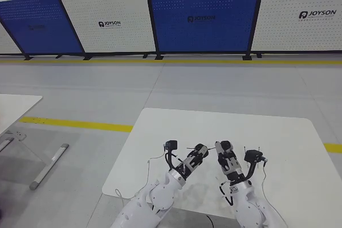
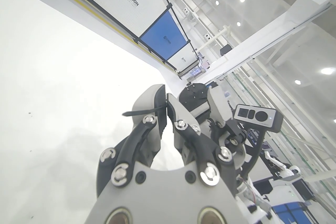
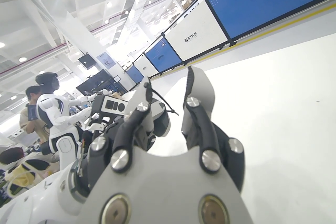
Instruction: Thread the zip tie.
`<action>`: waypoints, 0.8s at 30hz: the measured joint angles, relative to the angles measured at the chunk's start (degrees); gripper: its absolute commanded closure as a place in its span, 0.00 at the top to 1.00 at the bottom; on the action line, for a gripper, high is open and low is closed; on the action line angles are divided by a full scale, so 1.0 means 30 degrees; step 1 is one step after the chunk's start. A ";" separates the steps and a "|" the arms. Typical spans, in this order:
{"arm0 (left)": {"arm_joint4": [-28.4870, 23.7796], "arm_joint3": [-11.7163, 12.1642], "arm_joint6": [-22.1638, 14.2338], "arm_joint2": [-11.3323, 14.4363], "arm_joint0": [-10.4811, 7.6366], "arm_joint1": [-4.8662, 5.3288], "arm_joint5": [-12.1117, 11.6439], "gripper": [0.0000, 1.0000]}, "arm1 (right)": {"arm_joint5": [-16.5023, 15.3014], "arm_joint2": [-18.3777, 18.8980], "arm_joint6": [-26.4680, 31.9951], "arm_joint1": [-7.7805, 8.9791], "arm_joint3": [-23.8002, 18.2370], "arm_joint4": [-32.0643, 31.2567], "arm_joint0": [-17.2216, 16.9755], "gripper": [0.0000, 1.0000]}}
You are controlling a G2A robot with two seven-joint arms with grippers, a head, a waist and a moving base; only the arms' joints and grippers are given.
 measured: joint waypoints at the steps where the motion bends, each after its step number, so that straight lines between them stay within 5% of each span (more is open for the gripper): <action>1: 0.0024 -0.0008 0.0005 0.0015 0.0000 -0.0001 0.0017 0.00 | 0.0000 0.0017 0.0016 -0.0002 -0.0011 -0.0015 -0.0013 0.00; 15: 0.0084 -0.0055 0.0155 0.0078 0.0002 -0.0003 0.0021 0.00 | 0.0013 0.0135 0.0156 -0.0052 0.0045 -0.0112 -0.0074 0.00; 21: -0.0026 -0.0042 0.0244 0.0052 0.0028 -0.0005 -0.0054 0.00 | -0.0117 0.0177 0.0519 -0.0055 0.0149 -0.0066 -0.0078 0.14; 24: -0.0048 -0.0038 0.0273 0.0020 0.0046 0.0003 -0.0078 0.00 | -0.0156 0.0157 0.0539 -0.0074 0.0199 -0.0064 -0.0062 0.01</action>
